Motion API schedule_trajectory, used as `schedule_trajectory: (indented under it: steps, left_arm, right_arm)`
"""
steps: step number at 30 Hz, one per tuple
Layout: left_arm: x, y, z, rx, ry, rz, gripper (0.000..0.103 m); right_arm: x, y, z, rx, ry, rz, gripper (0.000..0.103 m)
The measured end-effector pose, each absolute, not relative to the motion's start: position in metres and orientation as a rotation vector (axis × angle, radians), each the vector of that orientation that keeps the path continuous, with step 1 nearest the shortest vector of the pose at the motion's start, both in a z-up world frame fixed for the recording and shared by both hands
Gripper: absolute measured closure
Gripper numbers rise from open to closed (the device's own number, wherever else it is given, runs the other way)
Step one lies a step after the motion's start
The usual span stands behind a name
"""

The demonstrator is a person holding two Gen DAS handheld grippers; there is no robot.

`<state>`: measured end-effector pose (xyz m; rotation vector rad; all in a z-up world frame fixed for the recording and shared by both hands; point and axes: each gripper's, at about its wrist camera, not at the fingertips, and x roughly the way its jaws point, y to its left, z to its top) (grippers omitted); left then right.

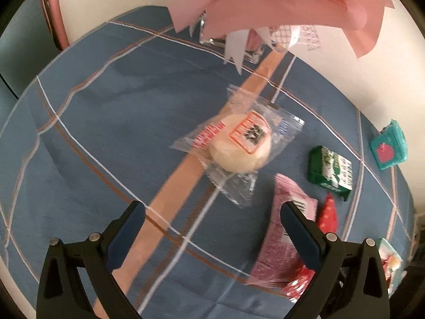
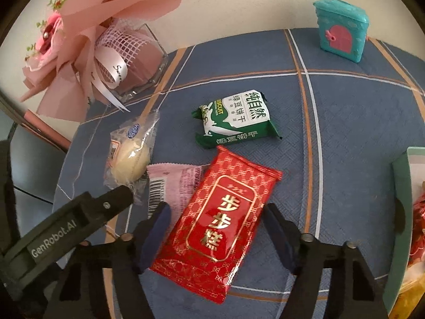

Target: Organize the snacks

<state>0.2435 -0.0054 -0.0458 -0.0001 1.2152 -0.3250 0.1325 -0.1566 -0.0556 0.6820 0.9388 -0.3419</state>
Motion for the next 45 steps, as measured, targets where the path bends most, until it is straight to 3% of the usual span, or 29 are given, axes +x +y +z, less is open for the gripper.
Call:
schedule_trajectory:
  steps: [9,27,32,39,43,45]
  left_arm:
    - [0.235,-0.024,-0.05,0.018,1.234,-0.361,0.002]
    - [0.212,-0.068,-0.075,0.154,1.283,-0.397,0.002]
    - [0.202,-0.077,-0.077,0.207,1.246,-0.38,0.018]
    - [0.198,-0.083,-0.074,0.249,1.222,-0.37,0.03]
    - [0.2,-0.086,-0.067,0.234,1.22,-0.381,0.055]
    - [0.199,-0.08,-0.062,0.219,1.224,-0.392,0.06]
  right_arm:
    - [0.124,-0.169,-0.06,0.703,0.96,-0.347,0.052]
    - [0.106,-0.167,-0.056,0.421,1.123,-0.44,0.053]
    - [0.112,-0.161,-0.059,0.38,1.133,-0.448,0.053]
    - [0.113,-0.153,-0.06,0.326,1.14,-0.467,0.053]
    - [0.117,-0.151,-0.061,0.337,1.141,-0.468,0.055]
    - [0.116,-0.151,-0.059,0.349,1.141,-0.461,0.055]
